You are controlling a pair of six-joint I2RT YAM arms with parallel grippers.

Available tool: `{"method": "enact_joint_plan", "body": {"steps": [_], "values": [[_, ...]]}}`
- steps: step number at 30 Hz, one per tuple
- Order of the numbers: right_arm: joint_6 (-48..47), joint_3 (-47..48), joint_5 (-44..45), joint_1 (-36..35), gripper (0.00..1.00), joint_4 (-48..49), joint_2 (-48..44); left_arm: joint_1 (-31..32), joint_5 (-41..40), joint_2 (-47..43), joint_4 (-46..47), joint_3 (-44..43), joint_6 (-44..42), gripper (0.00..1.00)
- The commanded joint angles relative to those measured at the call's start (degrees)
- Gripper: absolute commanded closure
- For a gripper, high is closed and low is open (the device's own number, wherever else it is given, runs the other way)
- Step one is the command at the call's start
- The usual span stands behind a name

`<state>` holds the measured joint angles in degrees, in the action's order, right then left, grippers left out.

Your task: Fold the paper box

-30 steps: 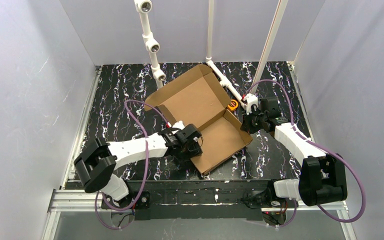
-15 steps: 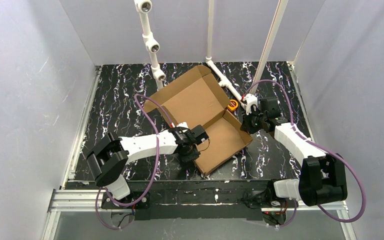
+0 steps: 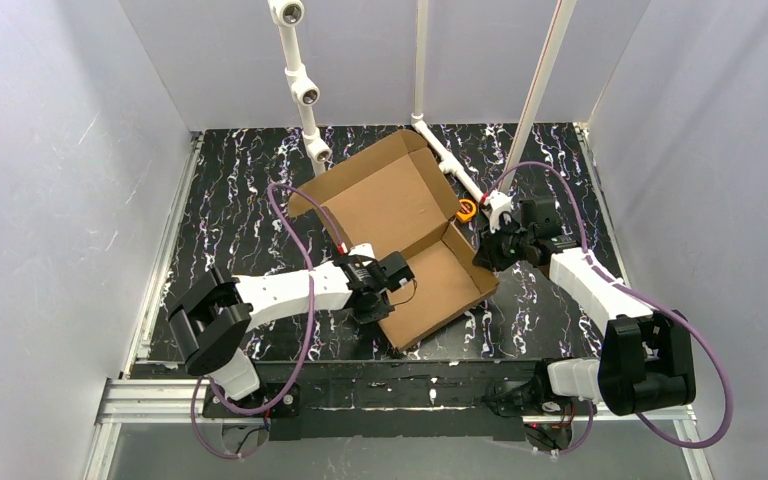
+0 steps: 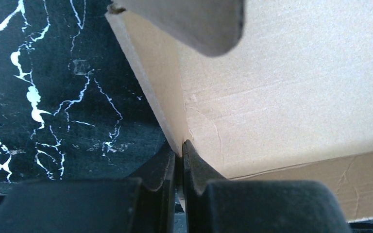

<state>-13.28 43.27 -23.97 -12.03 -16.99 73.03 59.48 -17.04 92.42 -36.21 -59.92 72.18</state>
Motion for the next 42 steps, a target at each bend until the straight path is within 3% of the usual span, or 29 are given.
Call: {"method": "enact_joint_plan", "body": {"steps": [1, 4, 8, 12, 20, 24, 33, 36, 40, 42], "values": [[-0.2, 0.33, -11.03, -1.24, 0.7, 2.15, -2.45, 0.98, -4.11, -2.64, -1.81, 3.07, -3.37, 0.94], [-0.61, 0.58, -10.74, -1.24, 0.61, 1.75, -2.29, 0.99, -4.5, -4.7, -2.16, 4.13, -3.94, 0.63], [-0.84, 0.84, -10.01, -1.24, 0.55, 1.43, -2.06, 0.99, -5.23, -10.9, 0.51, 7.53, -6.64, 0.34], [-1.31, 1.12, -9.44, -1.24, 0.53, 1.02, -2.01, 0.99, -5.19, -18.5, 5.7, 12.67, -9.88, 0.22], [-3.33, 1.55, -8.22, -1.24, 0.52, 0.05, -1.76, 0.99, -3.4, -28.72, 10.18, 19.85, -12.89, 0.17], [-4.91, 1.23, -5.19, -2.44, 0.5, 0.28, -0.81, 0.99, -1.51, -31.61, 17.2, 24.36, -13.66, 0.17], [-5.74, 0.67, 12.21, -13.59, 0.5, 4.65, 4.93, 0.99, -4.3, -37.82, 23.02, 28.99, -13.24, 0.16], [-5.54, 0.57, 17.06, -16.12, 0.59, 6.43, 6.72, 0.99, -4.52, -43.28, 26.76, 32.96, -13.21, 0.15], [-5.24, 1.78, 21.24, -17.81, 0.94, 6.17, 9.3, 0.99, -5.88, -50.41, 28.57, 37.65, -12.24, 0.08], [-5.03, 2.37, 22.43, -18.0, 0.99, 5.85, 9.18, 1.0, -6.59, -53.55, 27.71, 38.99, -12.17, 0.07]]}}
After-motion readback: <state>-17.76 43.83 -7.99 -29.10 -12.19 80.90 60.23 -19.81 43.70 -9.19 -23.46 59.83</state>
